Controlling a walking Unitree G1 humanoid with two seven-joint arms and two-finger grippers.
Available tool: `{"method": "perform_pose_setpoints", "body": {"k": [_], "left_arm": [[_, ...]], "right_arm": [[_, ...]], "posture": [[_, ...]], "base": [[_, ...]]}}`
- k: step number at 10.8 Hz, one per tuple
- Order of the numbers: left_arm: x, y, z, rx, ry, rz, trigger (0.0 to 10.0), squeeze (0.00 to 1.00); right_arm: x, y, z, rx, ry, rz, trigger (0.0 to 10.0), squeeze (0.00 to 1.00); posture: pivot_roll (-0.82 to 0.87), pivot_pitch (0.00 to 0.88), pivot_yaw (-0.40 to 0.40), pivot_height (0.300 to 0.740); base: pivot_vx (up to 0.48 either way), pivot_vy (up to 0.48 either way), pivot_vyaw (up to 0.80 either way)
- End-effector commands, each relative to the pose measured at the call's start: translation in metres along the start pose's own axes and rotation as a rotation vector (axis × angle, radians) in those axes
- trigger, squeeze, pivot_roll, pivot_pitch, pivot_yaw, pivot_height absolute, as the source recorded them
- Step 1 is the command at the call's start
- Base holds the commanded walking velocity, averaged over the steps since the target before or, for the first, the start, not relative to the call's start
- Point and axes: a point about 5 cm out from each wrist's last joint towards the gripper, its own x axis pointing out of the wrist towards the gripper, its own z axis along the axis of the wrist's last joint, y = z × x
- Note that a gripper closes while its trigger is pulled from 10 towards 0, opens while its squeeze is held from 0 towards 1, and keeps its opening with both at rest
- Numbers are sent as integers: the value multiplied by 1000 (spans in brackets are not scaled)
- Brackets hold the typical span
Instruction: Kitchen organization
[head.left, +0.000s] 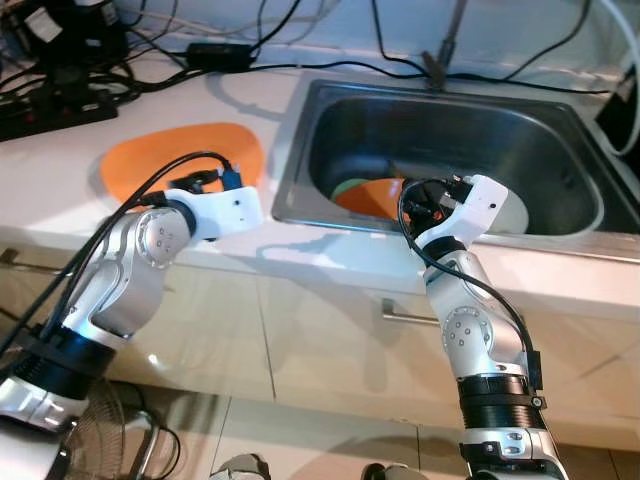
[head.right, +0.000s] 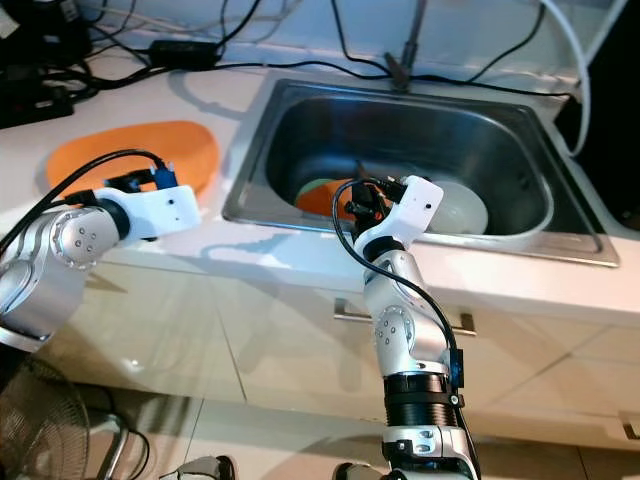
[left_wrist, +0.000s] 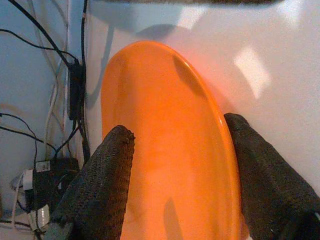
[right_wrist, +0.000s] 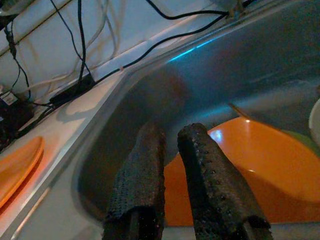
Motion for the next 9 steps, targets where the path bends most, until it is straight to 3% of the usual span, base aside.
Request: {"method": "perform_pose_setpoints", "body": {"k": [1, 2, 3, 4, 9], "left_arm": [[5, -14, -13, 19, 76, -64, 10000, 0], [8, -16, -10, 19, 73, -68, 10000, 0], [9, -18, -9, 13, 66, -72, 1608, 0], [10, -20, -7, 13, 61, -78, 0, 0], [11, -26, -5, 7, 49, -95, 0, 0]], "right_arm": [[1, 2, 7, 2, -21, 2, 10000, 0], [0, 2, 7, 3, -19, 2, 10000, 0], [1, 2, 7, 3, -18, 2, 10000, 0], [1, 2, 7, 3, -19, 1, 10000, 0], [1, 2, 7, 3, -17, -1, 10000, 0]], "posture": [[90, 98, -6, 740], [89, 99, -7, 740], [89, 99, -7, 740], [86, 99, -9, 740], [85, 100, -12, 740]], "base": [[0, 0, 0], [0, 0, 0], [0, 0, 0], [0, 0, 0], [0, 0, 0]]}}
